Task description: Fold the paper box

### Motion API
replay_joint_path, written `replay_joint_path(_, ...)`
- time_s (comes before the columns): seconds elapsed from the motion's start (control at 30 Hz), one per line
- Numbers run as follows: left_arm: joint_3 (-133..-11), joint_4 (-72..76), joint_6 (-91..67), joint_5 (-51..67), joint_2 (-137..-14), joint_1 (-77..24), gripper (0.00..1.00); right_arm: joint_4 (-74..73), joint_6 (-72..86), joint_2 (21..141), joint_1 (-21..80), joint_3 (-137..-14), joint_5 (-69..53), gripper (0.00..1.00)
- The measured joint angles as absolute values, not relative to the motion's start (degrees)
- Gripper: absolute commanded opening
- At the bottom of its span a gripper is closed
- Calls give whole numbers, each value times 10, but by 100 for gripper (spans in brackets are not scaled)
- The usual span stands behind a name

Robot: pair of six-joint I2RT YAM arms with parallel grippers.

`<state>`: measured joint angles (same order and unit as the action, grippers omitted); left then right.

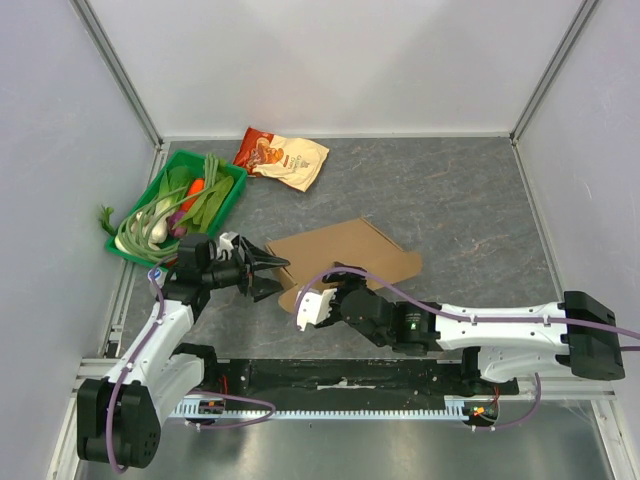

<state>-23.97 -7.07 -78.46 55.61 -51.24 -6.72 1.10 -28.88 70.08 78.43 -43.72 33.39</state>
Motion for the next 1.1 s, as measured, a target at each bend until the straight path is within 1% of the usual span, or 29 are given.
replay_joint_path(0.03, -240, -69, -785, 555, -512, -67, 64, 12, -291, 701, 785, -435, 333, 59)
replay_joint_path(0.07, -240, -67, -785, 554, -512, -67, 67, 12, -292, 701, 785, -433, 334, 56)
replay_joint_path(0.1, -240, -67, -785, 551, -512, -67, 76, 12, -293, 700, 786, -432, 333, 54)
replay_joint_path(0.13, -240, -67, -784, 552, -512, -67, 80, 13, -291, 698, 786, -431, 334, 53)
replay_joint_path(0.2, -240, -68, -776, 554, -512, -68, 92, 12, -285, 696, 786, -431, 333, 52)
replay_joint_path(0.23, -241, -69, -764, 555, -512, -69, 95, 10, -279, 694, 786, -431, 332, 51)
replay_joint_path(0.3, -251, -82, -734, 555, -511, -69, 96, -1, -267, 688, 786, -432, 335, 51)
replay_joint_path(0.43, -291, -117, -653, 538, -505, -69, 97, -56, -240, 681, 785, -441, 348, 50)
replay_joint_path(0.57, -318, -147, -569, 495, -461, -69, 97, -131, -202, 672, 784, -463, 350, 52)
replay_joint_path(0.6, -318, -155, -548, 477, -438, -69, 91, -156, -191, 672, 781, -473, 348, 52)
replay_joint_path(0.67, -317, -171, -515, 450, -396, -69, 86, -196, -171, 672, 775, -496, 339, 52)
replay_joint_path(0.7, -317, -175, -498, 438, -375, -69, 79, -223, -159, 672, 768, -512, 327, 52)
replay_joint_path(0.8, -317, -177, -451, 418, -336, -71, 65, -289, -130, 685, 732, -565, 286, 52)
replay_joint_path(0.87, -317, -177, -425, 409, -331, -77, 65, -328, -116, 704, 705, -601, 258, 51)
replay_joint_path(0.97, -319, -182, -384, 390, -331, -98, 67, -383, -105, 744, 671, -651, 209, 49)
replay_joint_path(1.0, -320, -185, -373, 385, -330, -107, 70, -395, -104, 756, 664, -663, 196, 49)
replay_joint_path(1.1, -335, -201, -327, 340, -329, -166, 72, -435, -106, 793, 640, -702, 155, 49)
